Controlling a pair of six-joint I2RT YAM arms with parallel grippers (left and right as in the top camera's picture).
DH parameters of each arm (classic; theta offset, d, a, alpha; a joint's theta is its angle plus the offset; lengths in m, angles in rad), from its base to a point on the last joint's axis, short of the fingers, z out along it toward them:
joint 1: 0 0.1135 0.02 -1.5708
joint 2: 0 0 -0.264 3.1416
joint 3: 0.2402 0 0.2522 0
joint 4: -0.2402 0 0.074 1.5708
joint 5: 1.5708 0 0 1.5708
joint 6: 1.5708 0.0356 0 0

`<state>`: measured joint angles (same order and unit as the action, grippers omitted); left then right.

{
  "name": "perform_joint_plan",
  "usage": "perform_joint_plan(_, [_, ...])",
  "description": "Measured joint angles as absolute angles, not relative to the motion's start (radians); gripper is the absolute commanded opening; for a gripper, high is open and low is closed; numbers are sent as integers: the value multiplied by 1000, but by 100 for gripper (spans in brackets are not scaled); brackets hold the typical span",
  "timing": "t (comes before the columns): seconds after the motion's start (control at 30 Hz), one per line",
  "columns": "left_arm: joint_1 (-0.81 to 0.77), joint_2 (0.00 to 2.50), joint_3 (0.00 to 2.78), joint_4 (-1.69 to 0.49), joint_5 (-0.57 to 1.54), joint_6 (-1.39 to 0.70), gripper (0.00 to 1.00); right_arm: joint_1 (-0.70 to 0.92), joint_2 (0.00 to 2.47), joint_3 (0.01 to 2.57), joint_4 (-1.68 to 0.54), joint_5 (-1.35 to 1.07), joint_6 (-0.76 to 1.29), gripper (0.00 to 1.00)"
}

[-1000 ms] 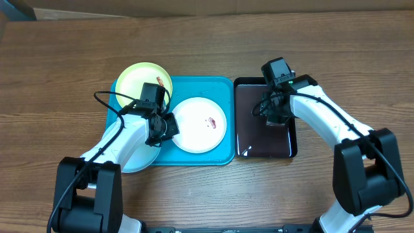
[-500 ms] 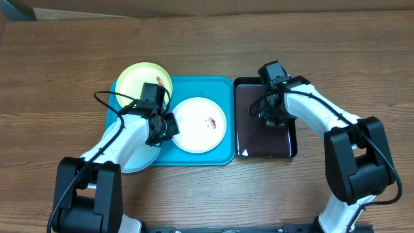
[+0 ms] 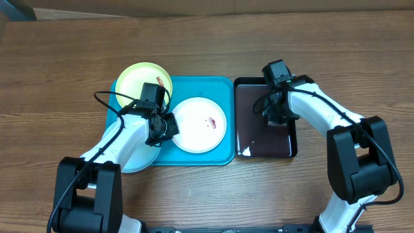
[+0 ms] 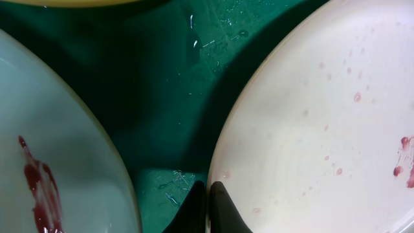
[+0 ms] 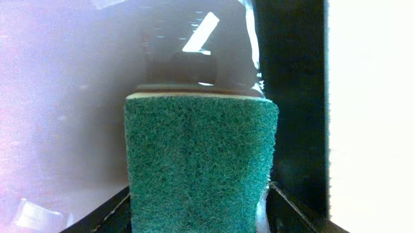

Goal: Clean dirty plates on tray and stack at the side

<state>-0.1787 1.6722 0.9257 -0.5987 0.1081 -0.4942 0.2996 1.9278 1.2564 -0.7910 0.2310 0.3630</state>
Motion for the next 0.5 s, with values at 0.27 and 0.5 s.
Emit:
perform_joint_plan(0.27, [-179, 1672, 926, -599, 108, -494, 4, 272, 1928, 1256, -797, 192, 363, 60])
perform_joint_plan(0.5, [-179, 1672, 926, -599, 108, -494, 4, 272, 1928, 1258, -809, 187, 362, 61])
